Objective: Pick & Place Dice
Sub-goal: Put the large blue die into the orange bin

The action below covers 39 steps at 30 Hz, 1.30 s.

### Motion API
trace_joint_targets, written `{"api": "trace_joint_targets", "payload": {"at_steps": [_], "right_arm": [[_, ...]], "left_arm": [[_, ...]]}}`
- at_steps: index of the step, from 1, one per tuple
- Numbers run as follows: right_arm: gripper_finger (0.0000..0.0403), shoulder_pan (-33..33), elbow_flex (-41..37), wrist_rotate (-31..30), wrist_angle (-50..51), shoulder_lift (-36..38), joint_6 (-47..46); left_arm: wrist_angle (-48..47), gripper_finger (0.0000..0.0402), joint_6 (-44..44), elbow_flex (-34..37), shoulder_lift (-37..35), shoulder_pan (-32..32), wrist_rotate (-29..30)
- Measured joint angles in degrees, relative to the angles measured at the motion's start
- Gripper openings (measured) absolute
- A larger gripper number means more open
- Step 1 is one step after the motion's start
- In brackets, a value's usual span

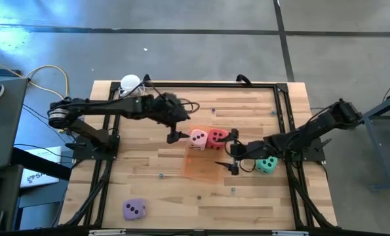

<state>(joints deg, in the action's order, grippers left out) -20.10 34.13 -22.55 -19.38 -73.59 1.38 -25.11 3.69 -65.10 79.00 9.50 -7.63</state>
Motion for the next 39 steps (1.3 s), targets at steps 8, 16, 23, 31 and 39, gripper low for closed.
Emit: {"api": "trace_joint_targets", "payload": {"at_steps": [8,16,23,31,39], "right_arm": [[0.0397,-3.0,0.0,0.7,2.2,1.0,-1.5],[0.0397,-3.2,0.0,2.4,2.6,1.0,-4.2],[0.0397,-3.2,0.0,4.6,2.9,1.0,-4.4],[0.0397,-3.2,0.0,4.6,2.9,1.0,-4.3],[0.0397,-3.2,0.0,4.5,2.9,1.0,-4.2]], "left_arm": [[-13.1,0.0399,-9.3,0.0,-2.5,-11.6,16.6],[-21.1,0.0399,-18.4,0.6,-2.7,-20.5,16.7],[-25.1,0.0399,-26.5,0.6,-3.2,-30.2,18.0],[-23.3,0.0399,-26.9,0.6,-3.2,-35.5,25.9],[-22.4,0.0399,-18.1,0.6,-3.2,-34.8,25.9]]}}
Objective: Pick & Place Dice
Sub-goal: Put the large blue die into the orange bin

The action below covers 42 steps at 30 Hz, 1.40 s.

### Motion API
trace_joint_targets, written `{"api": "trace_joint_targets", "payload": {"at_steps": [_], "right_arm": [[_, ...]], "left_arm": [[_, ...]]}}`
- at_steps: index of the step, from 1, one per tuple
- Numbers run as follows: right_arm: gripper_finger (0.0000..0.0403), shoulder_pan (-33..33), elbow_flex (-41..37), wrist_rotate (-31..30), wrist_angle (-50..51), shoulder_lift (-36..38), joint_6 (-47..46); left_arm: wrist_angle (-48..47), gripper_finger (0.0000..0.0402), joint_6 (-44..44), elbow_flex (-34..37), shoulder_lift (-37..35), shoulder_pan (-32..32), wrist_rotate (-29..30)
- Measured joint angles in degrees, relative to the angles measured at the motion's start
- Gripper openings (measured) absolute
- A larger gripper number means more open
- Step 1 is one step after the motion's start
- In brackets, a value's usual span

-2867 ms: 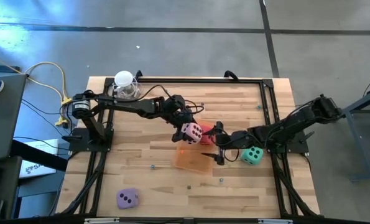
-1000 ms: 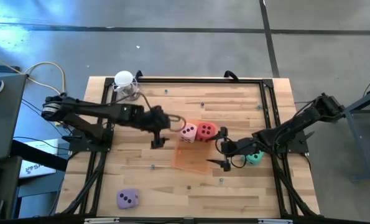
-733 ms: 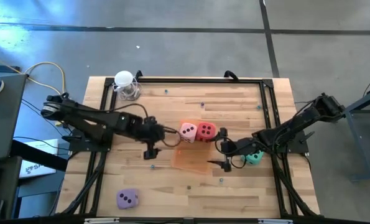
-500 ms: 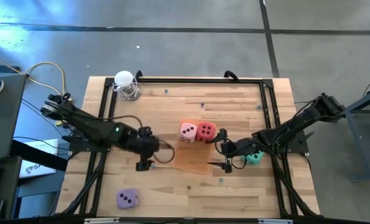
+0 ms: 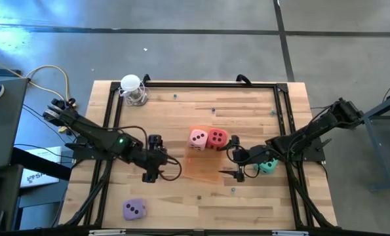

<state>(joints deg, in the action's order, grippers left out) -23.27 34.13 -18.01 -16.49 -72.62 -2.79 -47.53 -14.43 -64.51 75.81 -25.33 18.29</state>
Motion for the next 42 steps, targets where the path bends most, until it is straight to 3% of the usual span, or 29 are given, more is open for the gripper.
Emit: {"api": "trace_joint_targets", "payload": {"at_steps": [13,27,31,36,42], "right_arm": [[0.0397,0.0,0.0,0.2,0.0,0.0,-0.4],[0.0397,0.0,0.0,0.3,-0.2,0.0,-1.5],[0.0397,0.0,0.0,5.4,-4.3,0.0,-10.1],[0.0397,0.0,0.0,13.5,-4.3,0.0,-11.1],[0.0397,0.0,0.0,15.6,-3.9,0.0,-11.0]], "left_arm": [[4.5,0.0399,2.5,0.0,0.0,1.3,-0.2],[17.7,0.0399,2.5,0.0,0.0,1.3,-0.3],[21.7,0.0399,2.4,0.0,0.0,1.3,-0.3],[25.8,0.0399,2.5,0.0,0.0,1.3,-0.3],[29.1,0.0399,2.5,0.0,0.0,1.3,-0.2]]}}
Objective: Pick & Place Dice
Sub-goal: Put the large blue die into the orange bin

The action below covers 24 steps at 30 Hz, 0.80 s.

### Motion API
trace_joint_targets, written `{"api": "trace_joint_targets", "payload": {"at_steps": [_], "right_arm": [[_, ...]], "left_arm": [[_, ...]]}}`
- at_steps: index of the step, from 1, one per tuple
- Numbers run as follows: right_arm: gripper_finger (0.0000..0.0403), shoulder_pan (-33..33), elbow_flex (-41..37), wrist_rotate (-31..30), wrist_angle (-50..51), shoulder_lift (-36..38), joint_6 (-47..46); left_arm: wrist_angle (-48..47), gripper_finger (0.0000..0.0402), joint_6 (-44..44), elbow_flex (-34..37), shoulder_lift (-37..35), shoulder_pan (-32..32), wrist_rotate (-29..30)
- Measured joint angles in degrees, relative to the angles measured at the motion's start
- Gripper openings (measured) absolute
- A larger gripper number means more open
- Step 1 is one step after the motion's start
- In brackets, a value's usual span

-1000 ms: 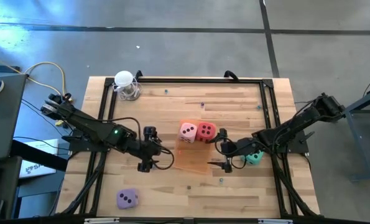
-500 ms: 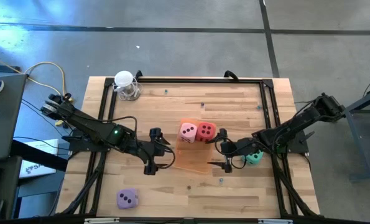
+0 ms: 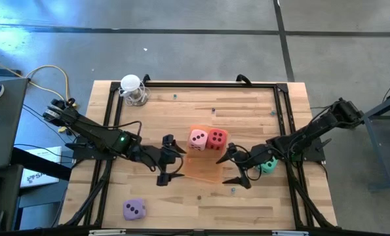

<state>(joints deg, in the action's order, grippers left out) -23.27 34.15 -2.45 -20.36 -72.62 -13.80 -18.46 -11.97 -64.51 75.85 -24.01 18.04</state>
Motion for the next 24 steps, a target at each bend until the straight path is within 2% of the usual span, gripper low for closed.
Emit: {"api": "trace_joint_targets", "payload": {"at_steps": [8,14,15,17,20,24], "right_arm": [[0.0397,0.0,0.0,-0.2,0.0,0.0,0.1],[0.0397,0.0,0.0,-0.4,-2.1,0.0,-1.3],[0.0397,0.0,0.0,-0.4,-2.6,0.0,-2.6],[0.0397,0.0,0.0,-0.5,-3.0,0.0,-3.6],[0.0397,0.6,0.0,-1.5,-7.5,0.0,0.9],[0.0397,0.4,0.3,-1.9,-11.0,0.8,12.3]], "left_arm": [[2.7,0.0399,0.2,0.0,0.0,0.0,0.0],[9.8,0.0399,11.8,0.0,0.0,0.3,0.1],[11.1,0.0399,11.3,0.0,0.0,0.2,0.1],[13.7,0.0399,4.7,0.0,0.0,-0.2,0.1],[15.5,0.0399,0.3,0.0,0.0,-0.4,-0.1],[19.8,0.0399,4.0,0.0,0.0,0.6,-0.1]]}}
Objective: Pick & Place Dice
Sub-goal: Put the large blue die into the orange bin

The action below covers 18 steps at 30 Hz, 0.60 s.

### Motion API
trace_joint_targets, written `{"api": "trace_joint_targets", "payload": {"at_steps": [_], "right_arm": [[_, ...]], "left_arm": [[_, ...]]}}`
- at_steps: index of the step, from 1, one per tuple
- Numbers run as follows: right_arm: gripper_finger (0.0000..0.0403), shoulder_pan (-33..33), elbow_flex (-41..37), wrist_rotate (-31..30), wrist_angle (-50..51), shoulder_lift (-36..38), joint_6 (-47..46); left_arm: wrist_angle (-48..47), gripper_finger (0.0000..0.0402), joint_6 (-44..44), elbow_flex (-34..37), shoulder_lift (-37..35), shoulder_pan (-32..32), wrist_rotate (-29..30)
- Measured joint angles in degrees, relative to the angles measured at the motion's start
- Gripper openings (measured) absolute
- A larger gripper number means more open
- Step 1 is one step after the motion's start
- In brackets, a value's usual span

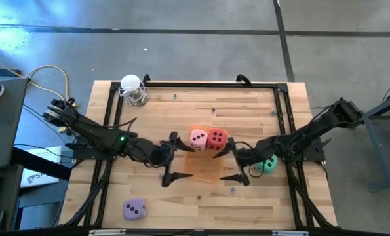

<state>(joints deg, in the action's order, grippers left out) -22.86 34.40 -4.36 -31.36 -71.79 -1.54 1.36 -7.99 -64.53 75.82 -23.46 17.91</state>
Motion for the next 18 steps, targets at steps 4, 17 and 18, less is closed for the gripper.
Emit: {"api": "trace_joint_targets", "payload": {"at_steps": [4,17,18], "right_arm": [[0.0397,-5.3,4.3,-13.5,4.0,0.6,13.4],[0.0397,-10.7,42.0,-25.7,83.3,-2.1,-25.7],[0.0397,-11.1,42.8,-23.8,87.3,-2.2,-30.9]], "left_arm": [[-0.3,0.0399,-3.0,0.0,-0.1,0.9,0.0],[-9.4,0.0399,-8.0,0.0,-1.5,-1.4,0.2],[-10.5,0.0399,-8.7,0.0,-1.6,-2.2,0.2]]}}
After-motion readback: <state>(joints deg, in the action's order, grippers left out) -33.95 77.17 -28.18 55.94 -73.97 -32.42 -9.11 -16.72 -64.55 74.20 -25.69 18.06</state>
